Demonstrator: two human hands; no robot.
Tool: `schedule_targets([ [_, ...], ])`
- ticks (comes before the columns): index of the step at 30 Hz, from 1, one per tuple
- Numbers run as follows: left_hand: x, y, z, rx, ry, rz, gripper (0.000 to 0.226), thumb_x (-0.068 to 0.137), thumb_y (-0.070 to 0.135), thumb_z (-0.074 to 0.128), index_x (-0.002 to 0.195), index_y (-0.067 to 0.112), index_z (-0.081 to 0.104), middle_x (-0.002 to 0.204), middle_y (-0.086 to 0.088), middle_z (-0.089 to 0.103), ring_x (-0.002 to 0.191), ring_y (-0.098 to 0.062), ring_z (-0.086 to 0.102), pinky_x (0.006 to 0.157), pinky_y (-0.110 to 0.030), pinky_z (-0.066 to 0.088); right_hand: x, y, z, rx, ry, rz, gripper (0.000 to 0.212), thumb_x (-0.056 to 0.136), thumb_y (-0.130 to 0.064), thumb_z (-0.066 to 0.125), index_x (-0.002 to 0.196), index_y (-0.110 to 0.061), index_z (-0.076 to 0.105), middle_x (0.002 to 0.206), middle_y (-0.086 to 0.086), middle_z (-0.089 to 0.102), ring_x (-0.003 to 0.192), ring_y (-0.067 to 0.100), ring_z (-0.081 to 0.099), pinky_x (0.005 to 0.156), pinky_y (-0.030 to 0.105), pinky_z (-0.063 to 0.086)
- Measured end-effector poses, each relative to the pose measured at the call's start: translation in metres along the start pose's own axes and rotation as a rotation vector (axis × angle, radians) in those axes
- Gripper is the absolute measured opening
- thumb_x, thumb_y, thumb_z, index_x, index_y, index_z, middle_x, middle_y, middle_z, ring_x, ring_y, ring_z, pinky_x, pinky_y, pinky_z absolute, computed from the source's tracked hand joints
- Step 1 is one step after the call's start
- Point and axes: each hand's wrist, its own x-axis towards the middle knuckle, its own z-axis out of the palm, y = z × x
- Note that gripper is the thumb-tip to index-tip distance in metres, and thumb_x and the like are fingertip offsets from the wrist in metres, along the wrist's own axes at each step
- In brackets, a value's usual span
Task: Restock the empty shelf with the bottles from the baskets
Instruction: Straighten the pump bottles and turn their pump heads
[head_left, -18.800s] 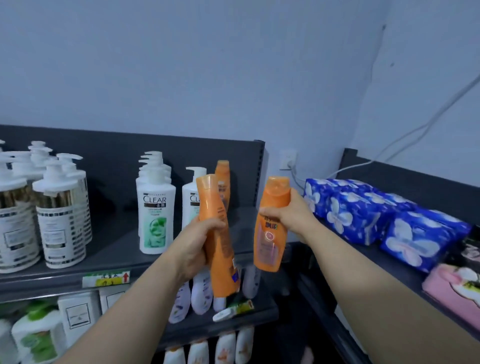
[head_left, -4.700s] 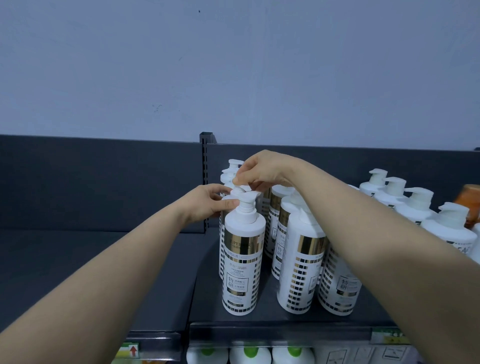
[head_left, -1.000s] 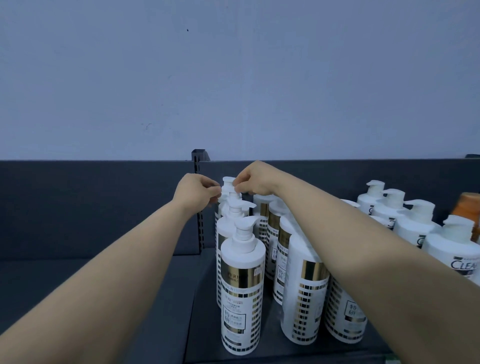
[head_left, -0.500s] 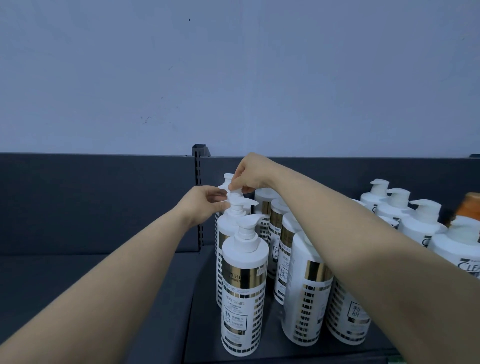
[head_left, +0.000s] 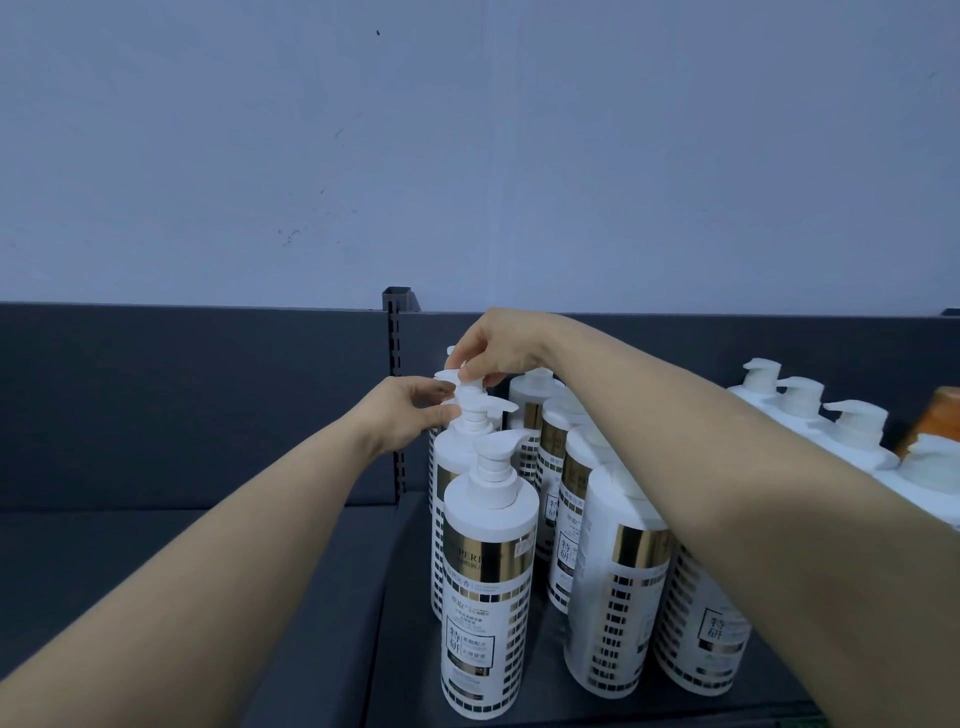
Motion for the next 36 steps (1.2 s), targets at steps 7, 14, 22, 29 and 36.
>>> schedule_targets([
  [7,-0.004,0.002,0.002,0.008,0.047,-0.013,0.043,0.084,0.029,0.074,0.125,0.019,0.064,0.12,0.009,0.067,0.109,-0.013,0.064,0.103,-0.038,0.048,-0.001,0.001,0.001,-0.012,-0.009,-0.001,0.023,0.091,-0.018,0.064,0.112,-0.025,0.07,0.112,-0.004,0.068,0.097,0.015,0.069,0.096,0.03,0.052],
  [14,-0.036,0.019,0.0,0.132,0.177,-0.022,0.022,0.098,0.034,0.051,0.104,0.019,0.066,0.104,-0.005,0.071,0.092,-0.022,0.065,0.074,-0.03,0.05,-0.035,0.004,-0.006,-0.136,0.086,0.022,0.046,0.094,-0.031,0.058,0.139,-0.025,0.051,0.134,-0.007,0.058,0.113,0.015,0.055,0.091,0.026,0.038],
  [22,-0.089,0.075,0.014,0.1,0.377,0.149,0.029,0.097,0.025,0.053,0.122,0.015,0.064,0.113,0.009,0.063,0.098,-0.004,0.055,0.07,-0.009,0.037,-0.124,0.032,-0.034,-0.114,0.176,0.099,0.034,0.093,-0.033,0.06,0.125,-0.026,0.063,0.132,-0.006,0.059,0.117,0.017,0.055,0.095,0.029,0.039],
  [29,-0.134,0.119,0.057,0.124,0.404,0.227,0.018,0.091,0.022,0.063,0.106,0.017,0.072,0.1,0.008,0.071,0.089,0.0,0.064,0.074,-0.014,0.047,-0.188,0.054,-0.032,-0.1,0.134,0.084,0.039,0.088,-0.028,0.067,0.126,-0.02,0.063,0.128,-0.009,0.061,0.108,0.013,0.058,0.091,0.028,0.042],
  [36,-0.171,0.131,0.114,0.213,0.293,0.069,0.043,0.084,0.025,0.074,0.124,0.014,0.063,0.111,0.005,0.067,0.098,-0.007,0.061,0.077,-0.017,0.047,-0.21,0.077,-0.015,-0.091,0.159,-0.051,0.035,0.094,-0.025,0.061,0.129,-0.018,0.061,0.132,-0.004,0.06,0.116,0.013,0.056,0.09,0.023,0.039],
])
